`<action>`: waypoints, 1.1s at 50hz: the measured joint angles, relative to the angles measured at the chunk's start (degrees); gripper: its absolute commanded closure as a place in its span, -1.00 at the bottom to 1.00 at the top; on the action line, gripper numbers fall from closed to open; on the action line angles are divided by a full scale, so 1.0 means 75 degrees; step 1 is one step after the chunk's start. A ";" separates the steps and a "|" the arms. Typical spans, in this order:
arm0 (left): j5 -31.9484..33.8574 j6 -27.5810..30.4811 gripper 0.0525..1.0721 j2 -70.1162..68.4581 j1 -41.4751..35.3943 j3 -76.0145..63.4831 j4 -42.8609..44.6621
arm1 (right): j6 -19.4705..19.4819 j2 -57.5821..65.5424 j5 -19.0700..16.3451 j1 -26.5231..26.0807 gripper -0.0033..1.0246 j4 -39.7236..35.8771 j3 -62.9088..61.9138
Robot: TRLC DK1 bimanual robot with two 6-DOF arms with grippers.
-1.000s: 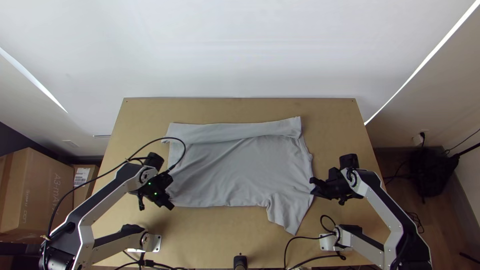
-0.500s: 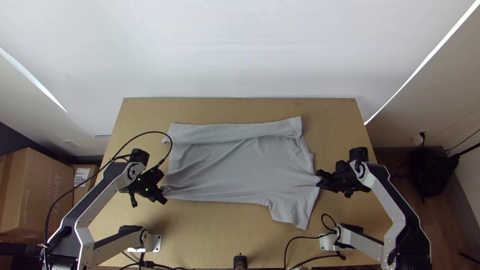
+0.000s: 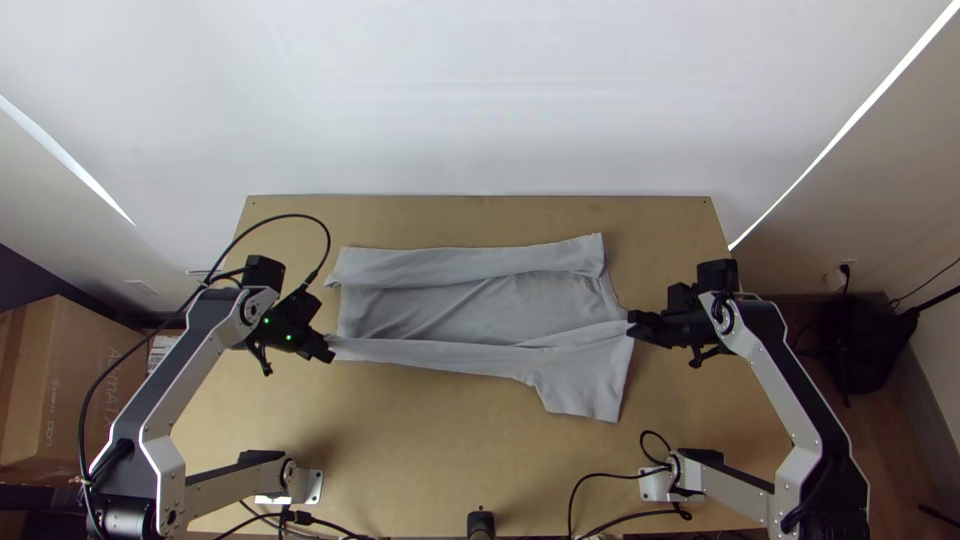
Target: Fold the t-shirt
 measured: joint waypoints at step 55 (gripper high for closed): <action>0.0344 -0.0796 0.95 0.5400 0.0560 0.6473 -0.0271 | 0.0632 0.6799 -0.0003 0.0484 0.95 -0.0822 0.7592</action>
